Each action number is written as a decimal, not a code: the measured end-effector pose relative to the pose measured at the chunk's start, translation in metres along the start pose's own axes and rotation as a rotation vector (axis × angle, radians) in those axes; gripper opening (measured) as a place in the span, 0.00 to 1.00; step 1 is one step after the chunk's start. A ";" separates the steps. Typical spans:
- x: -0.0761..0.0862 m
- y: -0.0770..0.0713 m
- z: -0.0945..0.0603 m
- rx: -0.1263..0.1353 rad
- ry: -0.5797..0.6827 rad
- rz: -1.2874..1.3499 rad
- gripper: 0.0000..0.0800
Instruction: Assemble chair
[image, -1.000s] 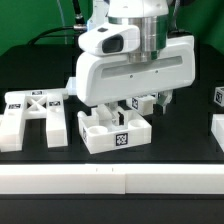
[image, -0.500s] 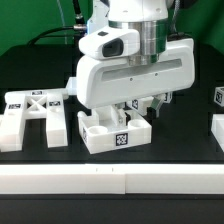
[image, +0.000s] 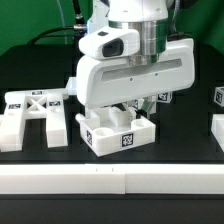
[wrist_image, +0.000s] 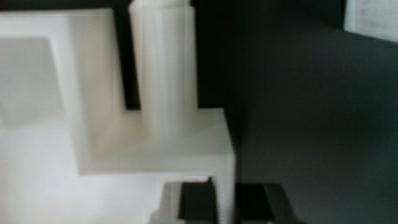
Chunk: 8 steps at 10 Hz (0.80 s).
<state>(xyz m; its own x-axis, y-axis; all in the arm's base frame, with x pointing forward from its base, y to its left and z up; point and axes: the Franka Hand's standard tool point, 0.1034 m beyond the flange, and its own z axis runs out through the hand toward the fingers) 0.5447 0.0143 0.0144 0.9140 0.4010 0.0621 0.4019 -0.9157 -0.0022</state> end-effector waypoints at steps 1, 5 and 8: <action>0.000 0.000 0.000 0.000 0.000 0.000 0.04; 0.001 -0.001 0.000 0.002 0.009 0.058 0.04; 0.033 -0.023 0.002 0.025 0.005 0.375 0.04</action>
Offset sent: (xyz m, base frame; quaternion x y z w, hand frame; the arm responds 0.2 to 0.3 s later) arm 0.0000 0.0000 0.0000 0.0000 0.0000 0.0000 1.0000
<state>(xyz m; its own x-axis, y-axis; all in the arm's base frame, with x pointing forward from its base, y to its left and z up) 0.5656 0.0487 0.0144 0.9976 0.0379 0.0571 0.0408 -0.9979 -0.0505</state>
